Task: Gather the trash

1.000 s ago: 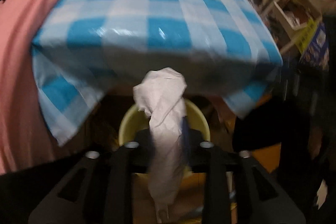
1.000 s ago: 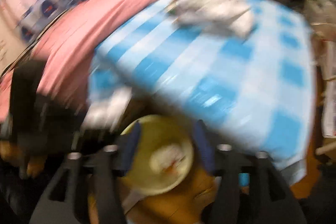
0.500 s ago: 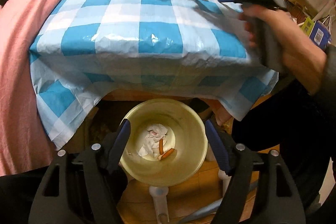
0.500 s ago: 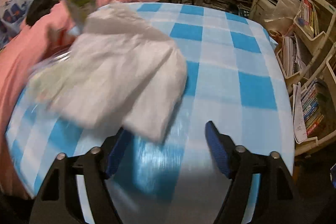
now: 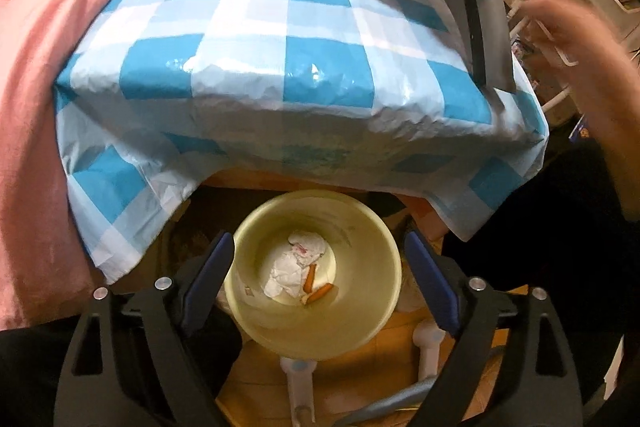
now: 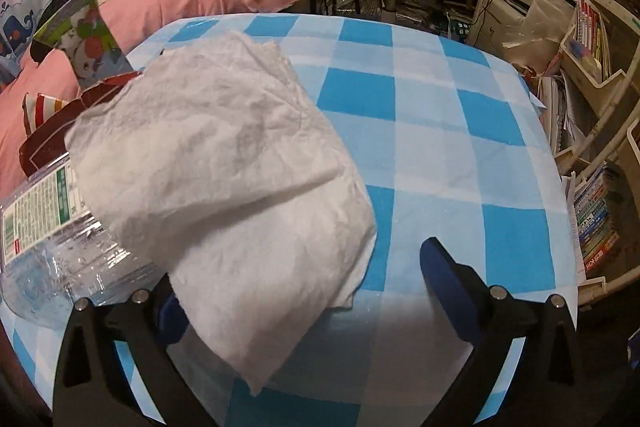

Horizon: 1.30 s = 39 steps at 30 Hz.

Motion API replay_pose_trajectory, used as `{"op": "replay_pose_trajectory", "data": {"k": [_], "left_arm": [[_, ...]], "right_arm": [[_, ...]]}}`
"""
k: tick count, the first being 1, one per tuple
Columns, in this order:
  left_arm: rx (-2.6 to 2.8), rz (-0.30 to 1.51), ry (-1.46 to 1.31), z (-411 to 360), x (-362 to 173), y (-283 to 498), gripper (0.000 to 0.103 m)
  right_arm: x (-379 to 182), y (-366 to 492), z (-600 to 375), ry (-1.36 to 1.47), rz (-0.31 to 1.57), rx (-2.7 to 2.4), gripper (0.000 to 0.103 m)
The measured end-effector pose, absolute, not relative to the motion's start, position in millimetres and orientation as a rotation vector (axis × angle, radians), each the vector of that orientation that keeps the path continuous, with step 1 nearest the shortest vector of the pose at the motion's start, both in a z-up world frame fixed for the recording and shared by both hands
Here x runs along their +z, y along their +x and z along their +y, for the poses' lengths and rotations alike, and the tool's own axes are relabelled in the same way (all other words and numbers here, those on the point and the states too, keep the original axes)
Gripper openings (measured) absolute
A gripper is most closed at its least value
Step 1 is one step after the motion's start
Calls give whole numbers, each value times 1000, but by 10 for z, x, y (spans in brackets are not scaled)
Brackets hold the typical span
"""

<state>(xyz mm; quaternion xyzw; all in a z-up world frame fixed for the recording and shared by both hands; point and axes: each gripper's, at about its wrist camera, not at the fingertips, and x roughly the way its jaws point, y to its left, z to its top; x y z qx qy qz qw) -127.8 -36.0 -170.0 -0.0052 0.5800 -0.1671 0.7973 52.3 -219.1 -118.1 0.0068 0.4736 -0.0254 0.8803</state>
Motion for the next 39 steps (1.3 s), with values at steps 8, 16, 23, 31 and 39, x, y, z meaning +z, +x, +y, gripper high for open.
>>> {"op": "replay_pose_trajectory", "data": {"k": [8,16,23,31,39], "left_arm": [[-411,1244,114,-619,-1821,-1377,84],[-421,1218,87,-463,-1760,-1413,84],[-473,1171,53,-446,-1610,-1462,84],[-507,1135,66,-464,-1505,-1520,84],[-526,1134,67,-468,-1499,-1535,84]], "right_arm": [[-1180,529,-2188,15,987,-53,96],[-1179,532,-2187,15,987,-53,96],[-1179,528,-2188,14,987,-53,96],[-1178,525,-2189,14,987,-53,96],[-1177,521,-2189,14,987,-53,96]]}}
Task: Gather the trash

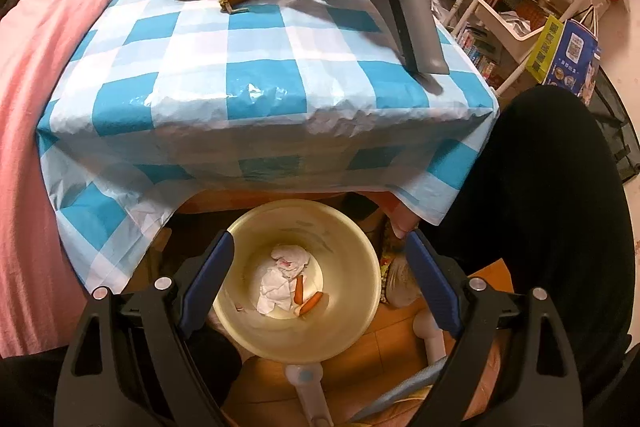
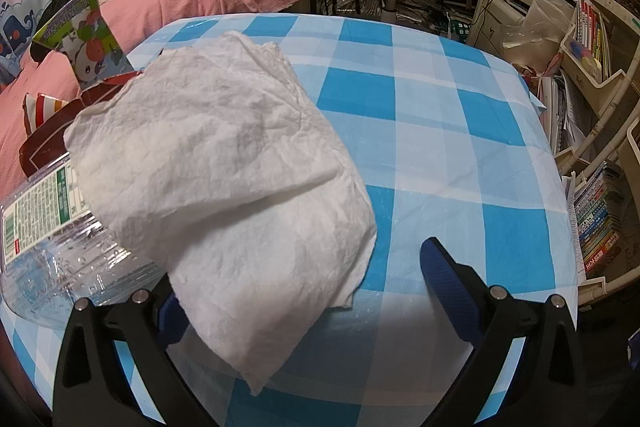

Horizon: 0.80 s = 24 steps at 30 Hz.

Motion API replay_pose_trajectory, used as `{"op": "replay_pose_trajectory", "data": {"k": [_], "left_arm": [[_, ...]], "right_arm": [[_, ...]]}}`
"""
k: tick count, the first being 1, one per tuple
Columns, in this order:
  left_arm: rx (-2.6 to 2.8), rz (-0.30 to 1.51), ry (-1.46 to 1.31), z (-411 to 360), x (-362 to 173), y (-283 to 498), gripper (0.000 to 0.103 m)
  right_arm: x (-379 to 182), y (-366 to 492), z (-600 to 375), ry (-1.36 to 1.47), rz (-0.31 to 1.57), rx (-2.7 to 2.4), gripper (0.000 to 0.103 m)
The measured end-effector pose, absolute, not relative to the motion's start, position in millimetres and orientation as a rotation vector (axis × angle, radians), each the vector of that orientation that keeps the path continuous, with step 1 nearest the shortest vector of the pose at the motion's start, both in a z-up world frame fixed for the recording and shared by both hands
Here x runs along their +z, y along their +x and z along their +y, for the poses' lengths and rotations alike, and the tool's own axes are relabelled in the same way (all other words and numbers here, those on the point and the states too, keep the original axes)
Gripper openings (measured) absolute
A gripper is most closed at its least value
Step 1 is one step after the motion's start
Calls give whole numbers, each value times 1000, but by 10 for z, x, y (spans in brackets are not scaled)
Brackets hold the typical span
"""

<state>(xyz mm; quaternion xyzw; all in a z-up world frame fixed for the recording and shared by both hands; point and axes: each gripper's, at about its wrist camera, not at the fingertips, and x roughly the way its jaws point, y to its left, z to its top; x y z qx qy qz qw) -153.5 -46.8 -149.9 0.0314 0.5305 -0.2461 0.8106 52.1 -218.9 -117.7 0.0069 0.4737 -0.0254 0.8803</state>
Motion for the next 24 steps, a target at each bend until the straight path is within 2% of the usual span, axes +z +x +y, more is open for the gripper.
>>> {"op": "replay_pose_trajectory", "data": {"k": [24], "left_arm": [[-491,1167,82,-468,-1611,-1496,84]], "right_arm": [[-1177,528,-2188,14,987,-53,96]]}}
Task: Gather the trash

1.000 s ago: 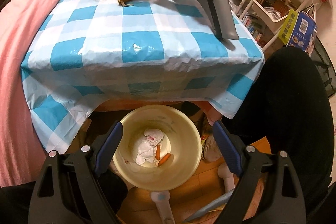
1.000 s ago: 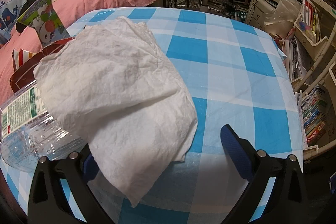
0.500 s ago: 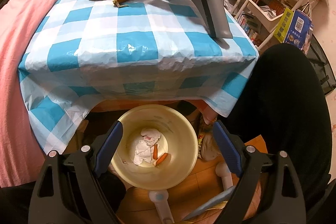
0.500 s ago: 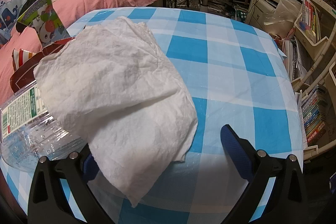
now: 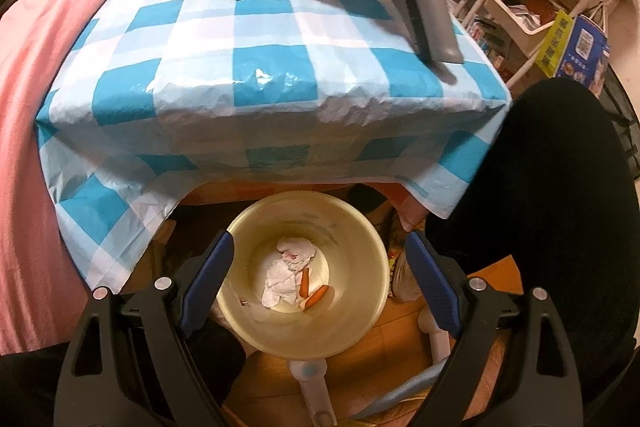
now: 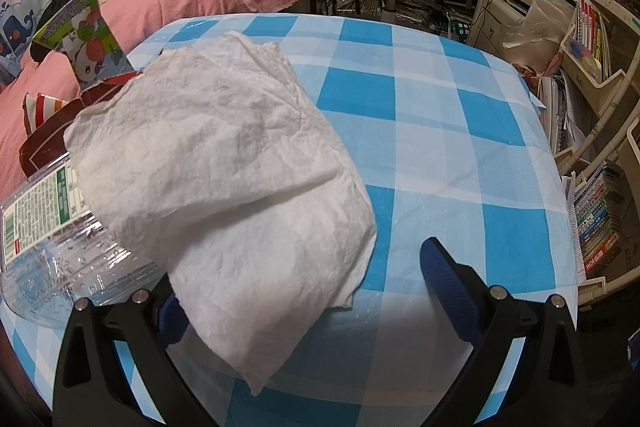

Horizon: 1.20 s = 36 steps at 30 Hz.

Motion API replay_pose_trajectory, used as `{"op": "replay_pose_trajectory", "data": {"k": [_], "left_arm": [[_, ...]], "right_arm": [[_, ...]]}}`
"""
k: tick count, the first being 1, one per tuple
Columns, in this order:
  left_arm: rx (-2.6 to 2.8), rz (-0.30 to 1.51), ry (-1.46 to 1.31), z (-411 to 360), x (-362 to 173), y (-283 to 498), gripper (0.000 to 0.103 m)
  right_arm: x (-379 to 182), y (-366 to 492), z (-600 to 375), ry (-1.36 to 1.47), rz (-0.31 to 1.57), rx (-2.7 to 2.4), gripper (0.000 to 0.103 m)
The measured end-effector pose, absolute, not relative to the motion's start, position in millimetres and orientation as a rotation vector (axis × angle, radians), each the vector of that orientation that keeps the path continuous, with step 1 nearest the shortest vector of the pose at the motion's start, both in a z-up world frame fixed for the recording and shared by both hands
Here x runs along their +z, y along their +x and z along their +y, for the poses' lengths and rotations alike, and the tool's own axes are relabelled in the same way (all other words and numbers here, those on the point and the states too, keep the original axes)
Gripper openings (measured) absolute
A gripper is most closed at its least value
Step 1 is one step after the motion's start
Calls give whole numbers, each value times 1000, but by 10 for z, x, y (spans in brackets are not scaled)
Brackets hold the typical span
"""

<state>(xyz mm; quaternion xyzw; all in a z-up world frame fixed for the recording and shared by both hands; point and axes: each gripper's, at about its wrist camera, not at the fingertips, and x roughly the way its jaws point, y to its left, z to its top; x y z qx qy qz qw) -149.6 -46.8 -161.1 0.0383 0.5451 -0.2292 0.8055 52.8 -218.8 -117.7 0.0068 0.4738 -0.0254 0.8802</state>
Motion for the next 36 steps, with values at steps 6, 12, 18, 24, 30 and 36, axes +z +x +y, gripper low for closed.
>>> {"op": "replay_pose_trajectory", "data": {"k": [6,12,18,24,30,36], "left_arm": [[-453,1180,93,-463,-1670,-1467,84],[-415,1186,89,-429,-1707,-1413,84],[-362,1112,-9,-277,-1544,-1308,84],[-297,969,-133,-41,-1163,-1122,84],[-249,846,-138,98,-835,-715,88],[-175,860,-189,216,-870,-166,88]], "right_arm": [[-1178,531,-2188,14,987,-53,96],[-1179,536,-2187,14,987,-53,96],[-1177,529,-2187,14,987,-53,96],[-1177,532,-2187,14,987,-53,96],[-1180,544,-2184,14,987,-53,96],[-1180,546,-2183,14,987,-53,96]]}}
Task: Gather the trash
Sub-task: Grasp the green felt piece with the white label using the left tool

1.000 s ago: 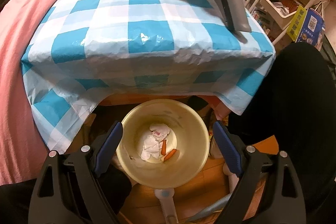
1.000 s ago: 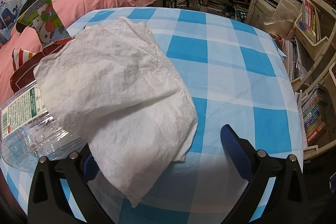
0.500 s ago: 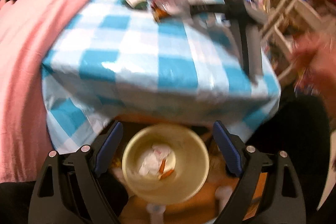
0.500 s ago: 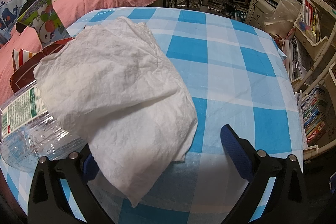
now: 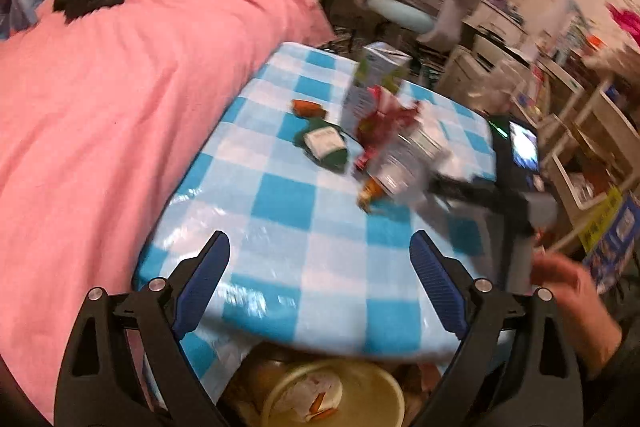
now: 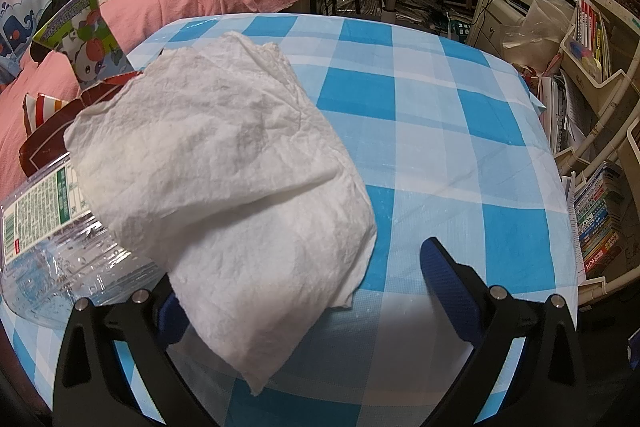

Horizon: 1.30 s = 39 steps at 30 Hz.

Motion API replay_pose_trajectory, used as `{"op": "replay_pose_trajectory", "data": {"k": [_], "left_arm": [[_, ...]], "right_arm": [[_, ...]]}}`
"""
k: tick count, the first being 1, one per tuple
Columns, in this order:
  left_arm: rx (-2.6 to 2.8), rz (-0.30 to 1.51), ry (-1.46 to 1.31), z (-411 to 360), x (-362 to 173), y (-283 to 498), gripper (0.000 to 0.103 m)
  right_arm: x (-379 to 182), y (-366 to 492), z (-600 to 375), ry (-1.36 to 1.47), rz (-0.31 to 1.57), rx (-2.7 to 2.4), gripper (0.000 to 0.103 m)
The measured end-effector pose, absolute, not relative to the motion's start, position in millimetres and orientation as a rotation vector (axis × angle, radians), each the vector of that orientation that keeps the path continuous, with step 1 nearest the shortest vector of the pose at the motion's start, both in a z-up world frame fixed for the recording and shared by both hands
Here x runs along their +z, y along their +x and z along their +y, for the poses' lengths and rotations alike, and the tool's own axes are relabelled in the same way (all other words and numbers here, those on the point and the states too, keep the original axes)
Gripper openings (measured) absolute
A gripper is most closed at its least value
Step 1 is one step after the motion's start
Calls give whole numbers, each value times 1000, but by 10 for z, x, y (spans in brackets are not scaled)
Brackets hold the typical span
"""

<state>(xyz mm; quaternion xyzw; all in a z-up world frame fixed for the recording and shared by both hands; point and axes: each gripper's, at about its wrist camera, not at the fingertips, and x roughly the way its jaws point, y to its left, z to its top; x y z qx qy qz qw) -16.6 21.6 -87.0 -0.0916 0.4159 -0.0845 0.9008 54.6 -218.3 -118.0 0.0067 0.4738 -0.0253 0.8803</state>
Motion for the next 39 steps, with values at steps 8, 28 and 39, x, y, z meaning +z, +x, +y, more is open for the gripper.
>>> {"op": "replay_pose_trajectory", "data": {"k": [8,28,39], "left_arm": [[-133,894,-154,71,-1006,496,88],[-147,1002,-105,-337,-1447,1503,84],[-227,974,-128,-212,-1292,1434,20]], "right_arm": [[-1181,555,-2182,14,987,-53,96],[-840,152,-2502,-61,1141,95,96],[-317,165,-2520,45,867,184,96]]}}
